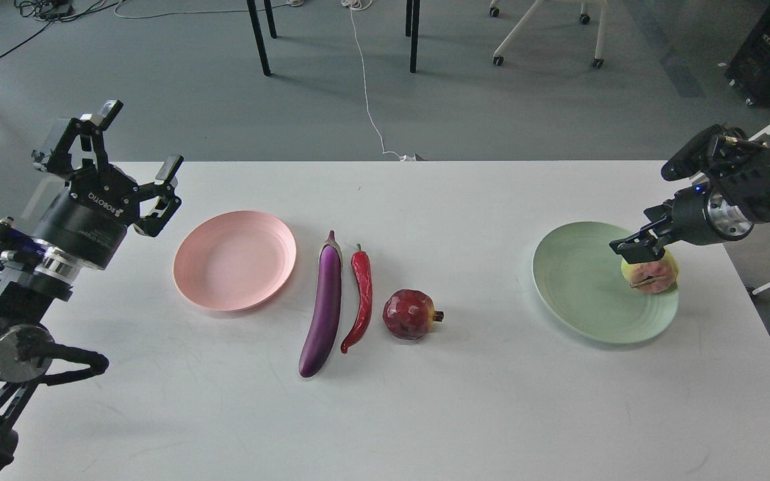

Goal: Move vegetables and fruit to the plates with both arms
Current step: 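Move the right gripper to the red pomegranate and grasp it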

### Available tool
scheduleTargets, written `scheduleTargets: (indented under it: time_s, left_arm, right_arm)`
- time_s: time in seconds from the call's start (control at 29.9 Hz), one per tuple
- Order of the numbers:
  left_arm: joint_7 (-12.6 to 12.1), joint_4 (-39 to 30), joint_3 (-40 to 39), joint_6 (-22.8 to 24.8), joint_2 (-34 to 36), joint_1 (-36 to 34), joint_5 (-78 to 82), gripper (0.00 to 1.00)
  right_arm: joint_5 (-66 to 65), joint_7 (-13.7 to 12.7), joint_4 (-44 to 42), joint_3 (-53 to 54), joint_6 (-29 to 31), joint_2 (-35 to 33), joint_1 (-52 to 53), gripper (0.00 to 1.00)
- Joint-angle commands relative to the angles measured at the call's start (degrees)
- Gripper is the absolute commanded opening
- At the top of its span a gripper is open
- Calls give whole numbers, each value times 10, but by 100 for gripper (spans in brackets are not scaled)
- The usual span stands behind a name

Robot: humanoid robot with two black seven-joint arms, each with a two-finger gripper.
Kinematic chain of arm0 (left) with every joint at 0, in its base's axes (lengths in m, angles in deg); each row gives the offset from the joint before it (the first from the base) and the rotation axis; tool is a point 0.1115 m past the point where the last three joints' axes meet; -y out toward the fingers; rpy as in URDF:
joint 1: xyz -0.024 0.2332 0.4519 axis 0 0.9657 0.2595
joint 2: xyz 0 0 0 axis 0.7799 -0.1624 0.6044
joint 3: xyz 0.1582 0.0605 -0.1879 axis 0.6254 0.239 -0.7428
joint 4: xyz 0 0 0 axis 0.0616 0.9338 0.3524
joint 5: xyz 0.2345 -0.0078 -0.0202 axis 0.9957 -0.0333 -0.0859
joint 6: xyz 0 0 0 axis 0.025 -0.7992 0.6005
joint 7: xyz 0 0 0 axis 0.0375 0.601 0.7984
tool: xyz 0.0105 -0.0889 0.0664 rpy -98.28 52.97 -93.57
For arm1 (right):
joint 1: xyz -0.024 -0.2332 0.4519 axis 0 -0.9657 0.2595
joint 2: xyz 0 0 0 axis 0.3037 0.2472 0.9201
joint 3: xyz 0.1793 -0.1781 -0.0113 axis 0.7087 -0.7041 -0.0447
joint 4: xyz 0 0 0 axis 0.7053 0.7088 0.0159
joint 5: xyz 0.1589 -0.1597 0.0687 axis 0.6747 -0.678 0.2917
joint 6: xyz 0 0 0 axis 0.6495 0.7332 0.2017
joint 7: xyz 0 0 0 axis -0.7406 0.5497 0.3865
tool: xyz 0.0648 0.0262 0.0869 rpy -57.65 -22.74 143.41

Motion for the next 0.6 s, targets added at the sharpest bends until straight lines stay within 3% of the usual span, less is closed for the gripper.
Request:
scheduleTargets:
  time_s: [0.0,0.27,0.57]
  left_arm:
    - [0,-2,-1,0,2,1,0,100]
    - [0,-10,-2,0,7,2,0,100]
    - [0,-10,-8,-1,8,14,0,100]
  right_arm:
    - [13,0,80,18,7,-4,41,95]
    - [100,0,230,21,30,24,69,96]
    - [100,0,196,17,30,140,53,96]
